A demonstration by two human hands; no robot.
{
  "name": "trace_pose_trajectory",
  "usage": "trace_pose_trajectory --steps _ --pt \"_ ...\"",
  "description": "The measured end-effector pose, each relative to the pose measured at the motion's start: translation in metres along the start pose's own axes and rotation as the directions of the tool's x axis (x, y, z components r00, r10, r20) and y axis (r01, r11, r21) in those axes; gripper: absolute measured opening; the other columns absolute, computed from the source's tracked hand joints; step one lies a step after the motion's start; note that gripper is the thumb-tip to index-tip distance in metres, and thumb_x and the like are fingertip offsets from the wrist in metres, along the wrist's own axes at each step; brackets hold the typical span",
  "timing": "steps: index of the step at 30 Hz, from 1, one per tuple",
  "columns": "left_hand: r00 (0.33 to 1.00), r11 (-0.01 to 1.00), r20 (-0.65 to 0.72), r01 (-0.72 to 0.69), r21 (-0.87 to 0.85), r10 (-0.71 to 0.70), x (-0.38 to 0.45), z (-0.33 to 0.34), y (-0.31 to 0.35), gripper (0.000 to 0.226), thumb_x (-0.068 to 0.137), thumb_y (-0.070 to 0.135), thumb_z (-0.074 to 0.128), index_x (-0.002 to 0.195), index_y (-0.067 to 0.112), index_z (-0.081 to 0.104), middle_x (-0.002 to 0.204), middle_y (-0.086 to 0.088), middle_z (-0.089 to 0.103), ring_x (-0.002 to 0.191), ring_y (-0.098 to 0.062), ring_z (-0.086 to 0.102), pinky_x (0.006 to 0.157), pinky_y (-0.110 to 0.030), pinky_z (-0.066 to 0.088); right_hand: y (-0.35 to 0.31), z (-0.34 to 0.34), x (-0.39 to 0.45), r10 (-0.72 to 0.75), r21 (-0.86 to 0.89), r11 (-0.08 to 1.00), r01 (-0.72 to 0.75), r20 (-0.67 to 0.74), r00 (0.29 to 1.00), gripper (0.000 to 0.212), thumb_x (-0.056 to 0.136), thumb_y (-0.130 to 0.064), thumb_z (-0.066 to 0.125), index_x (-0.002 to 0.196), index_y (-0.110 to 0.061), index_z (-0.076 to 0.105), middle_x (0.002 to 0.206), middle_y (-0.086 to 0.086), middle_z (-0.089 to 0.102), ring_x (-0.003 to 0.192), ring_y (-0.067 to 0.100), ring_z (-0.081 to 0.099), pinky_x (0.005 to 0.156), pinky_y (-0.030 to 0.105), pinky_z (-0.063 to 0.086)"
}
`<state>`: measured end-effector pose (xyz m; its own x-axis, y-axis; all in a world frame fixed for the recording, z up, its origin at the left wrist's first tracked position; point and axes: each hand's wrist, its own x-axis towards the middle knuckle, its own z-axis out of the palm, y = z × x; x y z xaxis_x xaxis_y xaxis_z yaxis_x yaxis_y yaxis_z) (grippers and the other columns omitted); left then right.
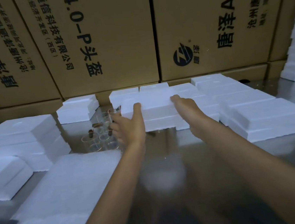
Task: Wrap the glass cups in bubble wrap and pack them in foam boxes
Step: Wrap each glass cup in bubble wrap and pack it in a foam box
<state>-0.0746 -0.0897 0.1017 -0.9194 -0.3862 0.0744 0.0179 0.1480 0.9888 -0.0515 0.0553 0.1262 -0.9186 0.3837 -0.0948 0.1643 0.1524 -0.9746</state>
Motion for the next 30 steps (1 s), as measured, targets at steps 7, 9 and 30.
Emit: trace_pose_trajectory --steps 7,9,30 --pt "0.991 0.993 0.054 0.12 0.009 -0.12 -0.063 0.006 -0.046 0.045 0.09 0.05 0.054 0.115 0.013 0.052 0.129 -0.008 0.053 0.124 -0.031 0.047 0.108 -0.053 0.036 0.069 -0.038 -0.049 0.017 0.023 1.0 -0.013 -0.147 0.989 0.039 0.098 -0.038 0.044 0.099 -0.002 0.057 0.116 0.016 0.061 0.101 0.028 0.06 0.09 0.04 0.047" --pt "0.992 0.992 0.038 0.114 0.056 -0.117 -0.071 0.005 -0.054 0.039 0.09 0.048 0.054 0.11 0.014 0.055 0.125 -0.005 0.055 0.122 -0.029 0.048 0.108 -0.051 0.033 0.084 -0.039 -0.055 0.043 0.052 0.998 -0.035 -0.167 0.985 0.045 0.099 -0.036 0.045 0.113 0.006 0.055 0.12 0.017 0.059 0.106 0.026 0.057 0.092 0.036 0.046" --pt "0.962 0.995 0.265 -0.079 0.059 0.06 -0.061 -0.027 -0.061 0.051 0.076 0.06 0.047 0.093 0.015 0.066 0.09 0.0 0.068 0.092 -0.021 0.064 0.084 -0.041 0.049 0.116 -0.046 -0.065 -0.098 0.002 0.995 0.101 -0.218 0.971 0.049 0.079 -0.065 0.045 0.087 -0.022 0.068 0.101 0.004 0.067 0.101 0.017 0.06 0.1 0.04 0.046"
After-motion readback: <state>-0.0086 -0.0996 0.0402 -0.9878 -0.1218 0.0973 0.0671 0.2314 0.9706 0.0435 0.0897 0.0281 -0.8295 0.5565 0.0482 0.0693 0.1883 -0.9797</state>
